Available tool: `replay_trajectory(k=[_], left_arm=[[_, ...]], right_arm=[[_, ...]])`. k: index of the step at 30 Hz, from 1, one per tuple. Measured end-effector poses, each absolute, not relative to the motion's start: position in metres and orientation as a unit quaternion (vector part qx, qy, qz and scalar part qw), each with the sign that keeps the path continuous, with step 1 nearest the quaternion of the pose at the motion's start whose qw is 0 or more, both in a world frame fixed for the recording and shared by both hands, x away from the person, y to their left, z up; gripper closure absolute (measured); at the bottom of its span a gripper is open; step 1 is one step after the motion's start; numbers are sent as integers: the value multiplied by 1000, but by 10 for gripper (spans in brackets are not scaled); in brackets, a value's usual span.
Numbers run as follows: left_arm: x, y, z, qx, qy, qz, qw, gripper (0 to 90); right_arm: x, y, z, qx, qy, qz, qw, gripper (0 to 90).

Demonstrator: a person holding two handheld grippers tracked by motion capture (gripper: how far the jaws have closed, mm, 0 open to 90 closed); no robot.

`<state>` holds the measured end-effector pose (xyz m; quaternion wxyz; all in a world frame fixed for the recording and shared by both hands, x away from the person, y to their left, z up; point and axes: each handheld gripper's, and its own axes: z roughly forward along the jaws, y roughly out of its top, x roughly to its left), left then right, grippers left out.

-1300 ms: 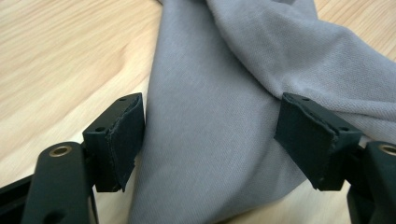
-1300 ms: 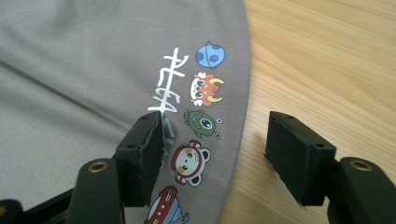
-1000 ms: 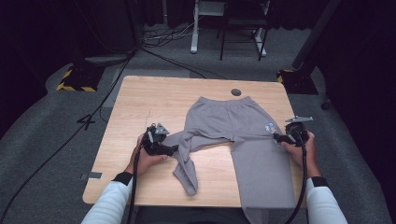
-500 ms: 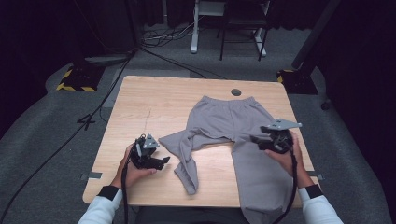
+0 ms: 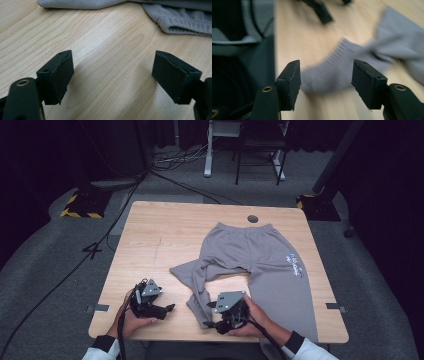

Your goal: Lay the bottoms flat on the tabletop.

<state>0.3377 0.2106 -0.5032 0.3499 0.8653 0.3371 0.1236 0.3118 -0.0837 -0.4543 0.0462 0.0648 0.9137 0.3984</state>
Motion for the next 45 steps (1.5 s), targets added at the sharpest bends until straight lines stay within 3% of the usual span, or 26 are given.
replay_trajectory(k=[8, 14, 18, 22, 26, 32, 34, 37, 41, 43, 45], left_arm=[[340, 210, -503, 866, 336, 125, 349, 146], [342, 209, -503, 866, 335, 126, 349, 146], [344, 206, -503, 863, 343, 128, 348, 146], [347, 204, -503, 862, 346, 126, 349, 151], [348, 203, -503, 861, 347, 127, 349, 151], [349, 202, -503, 863, 343, 128, 348, 150], [348, 202, -503, 862, 345, 127, 349, 150], [349, 200, -503, 861, 347, 125, 350, 151], [355, 197, -503, 858, 351, 124, 354, 167], [361, 197, -501, 849, 363, 117, 366, 204], [369, 196, -499, 840, 374, 120, 374, 214]], right_arm=[[311, -49, -482, 67, 932, 354, 33, 472], [323, -54, -488, 117, 929, 342, 80, 507], [327, -59, -487, 130, 928, 334, 105, 615], [332, -65, -485, 136, 927, 334, 105, 652], [338, -70, -481, 148, 920, 348, 102, 501], [344, -69, -488, 154, 926, 331, 95, 470], [348, -71, -490, 171, 920, 343, 78, 504], [353, -74, -489, 173, 919, 346, 77, 650], [353, -76, -488, 165, 922, 340, 80, 716], [352, -78, -484, 159, 920, 350, 71, 847], [350, -84, -472, 146, 915, 371, 55, 855]])
